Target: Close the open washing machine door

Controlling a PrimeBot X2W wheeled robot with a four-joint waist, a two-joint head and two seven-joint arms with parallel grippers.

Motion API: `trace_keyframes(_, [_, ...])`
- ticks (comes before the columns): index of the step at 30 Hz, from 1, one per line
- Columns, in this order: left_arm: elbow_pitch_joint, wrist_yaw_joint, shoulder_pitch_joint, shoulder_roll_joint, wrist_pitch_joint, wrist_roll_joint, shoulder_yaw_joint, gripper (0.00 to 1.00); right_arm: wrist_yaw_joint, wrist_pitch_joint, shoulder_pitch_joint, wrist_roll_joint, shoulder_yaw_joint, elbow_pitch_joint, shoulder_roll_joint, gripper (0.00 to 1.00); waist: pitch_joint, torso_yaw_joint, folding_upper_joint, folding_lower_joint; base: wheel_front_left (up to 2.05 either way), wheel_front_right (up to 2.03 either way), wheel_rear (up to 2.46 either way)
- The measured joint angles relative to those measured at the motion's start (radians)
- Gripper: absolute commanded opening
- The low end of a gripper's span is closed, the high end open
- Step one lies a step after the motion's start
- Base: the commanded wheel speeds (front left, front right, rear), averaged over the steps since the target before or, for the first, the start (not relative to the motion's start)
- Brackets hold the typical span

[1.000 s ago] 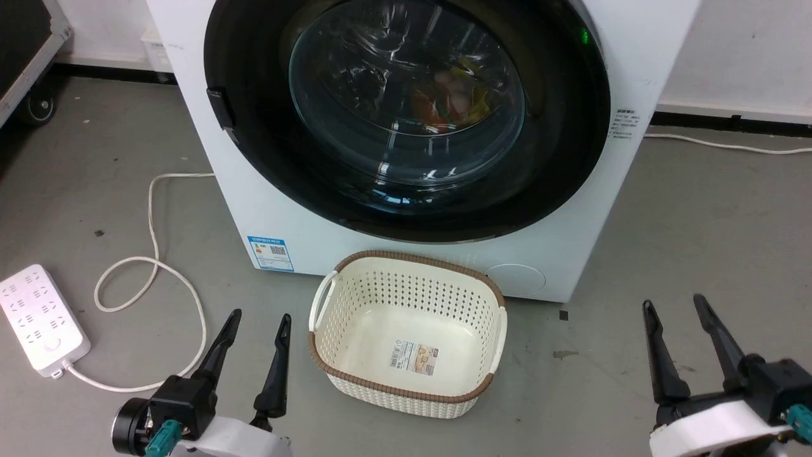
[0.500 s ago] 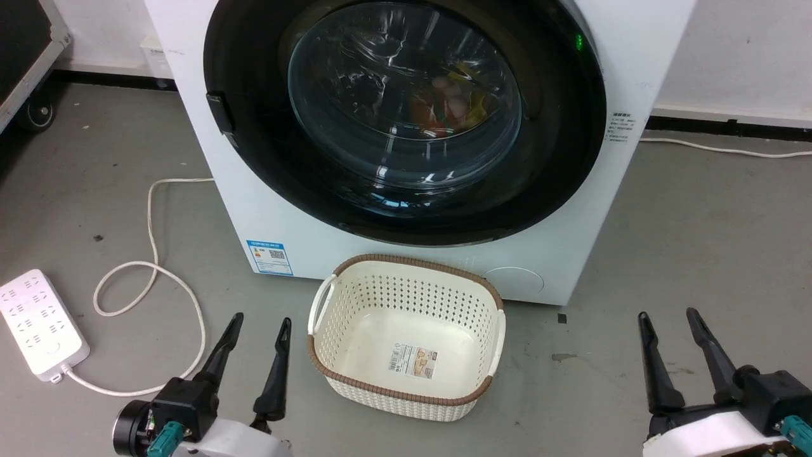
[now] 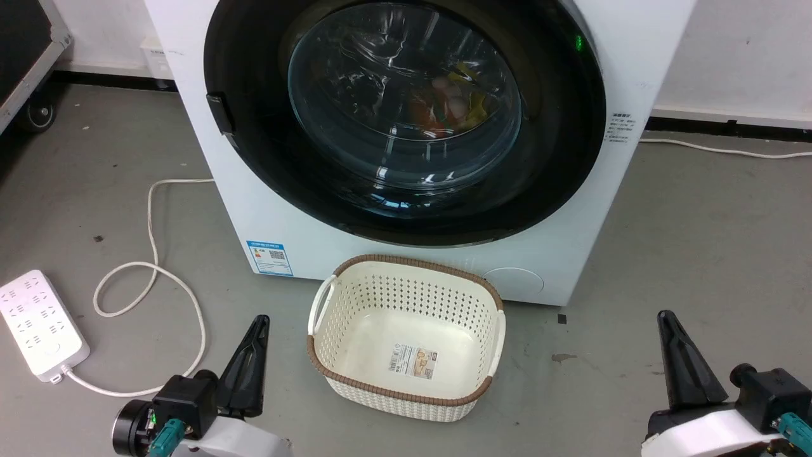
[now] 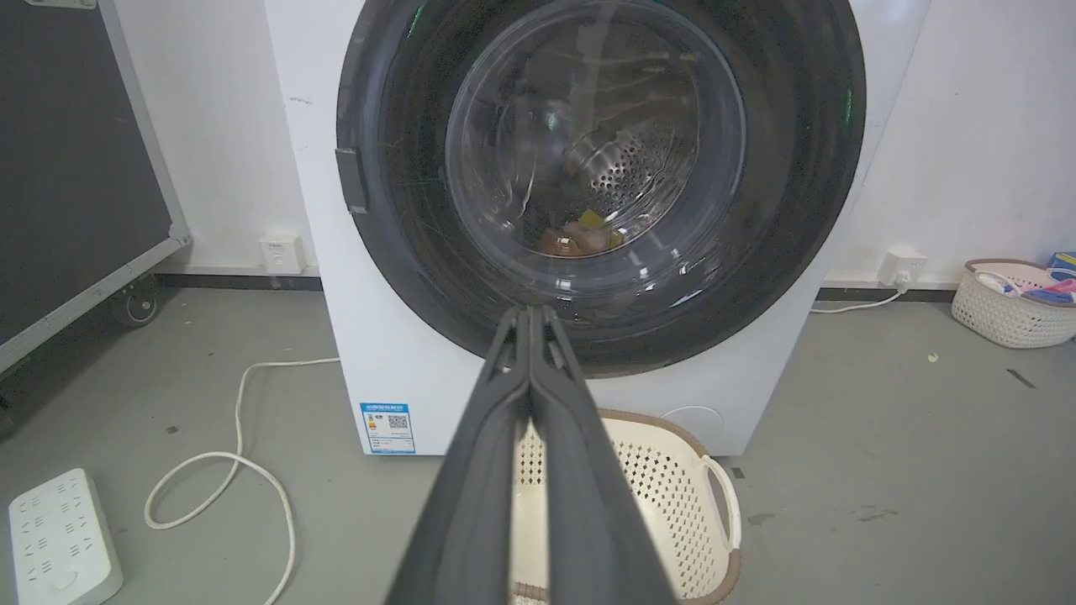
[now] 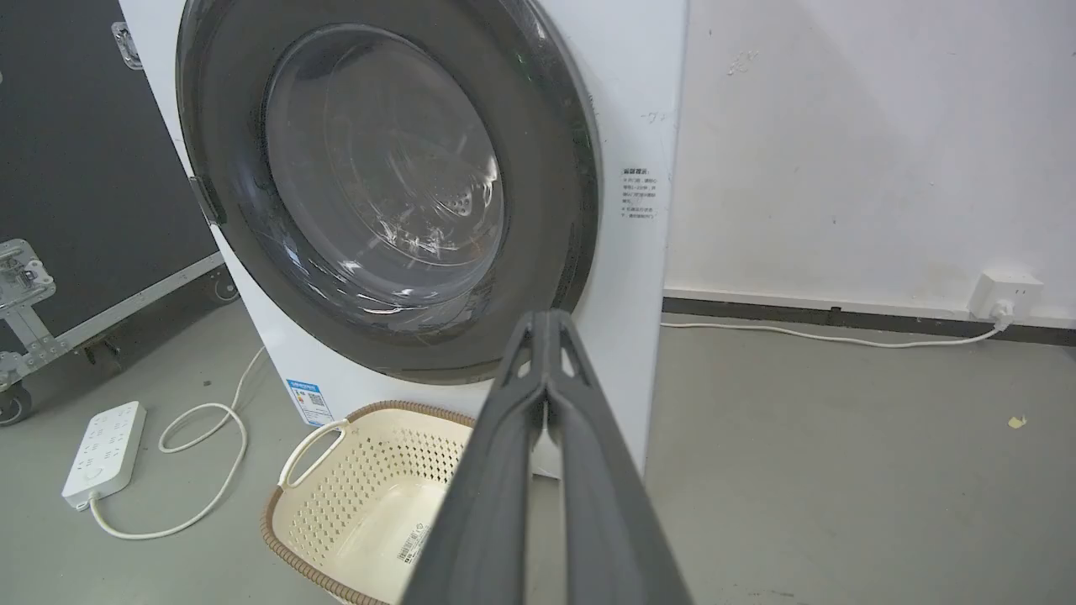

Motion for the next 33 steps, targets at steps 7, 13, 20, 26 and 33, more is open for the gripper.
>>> trace_keyframes(7, [-0.006,0.010,0.000,-0.004,0.015,0.010,0.004,0.00,0.000,0.010,0.000,-0.007,0.003,-0.003,0.000,0.00,-0.001,0.000,0.0000,0.0000,0.00,0.00,0.00])
trace_keyframes(13, [-0.011,0.014,0.000,-0.009,0.024,0.016,0.007,0.00,0.000,0.019,0.000,-0.013,0.006,-0.005,0.000,0.00,-0.002,0.000,0.0000,0.0000,0.00,0.00,0.00])
trace_keyframes(20, [-0.018,0.022,0.000,-0.016,0.035,0.025,0.012,0.00,0.000,0.033,0.000,-0.021,0.009,-0.008,0.000,0.00,-0.002,0.000,0.0000,0.0000,0.00,0.00,0.00])
trace_keyframes(26, [-0.024,0.027,0.000,-0.021,0.052,0.036,0.017,0.00,0.000,0.044,0.000,-0.026,0.013,-0.012,0.000,0.00,-0.003,-0.001,0.0000,0.0000,0.00,0.00,0.00])
trace_keyframes(33, [-0.030,0.035,0.000,-0.025,0.066,0.047,0.024,0.00,0.000,0.055,-0.001,-0.034,0.016,-0.015,0.000,0.00,-0.004,-0.001,0.0000,0.0000,0.00,0.00,0.00])
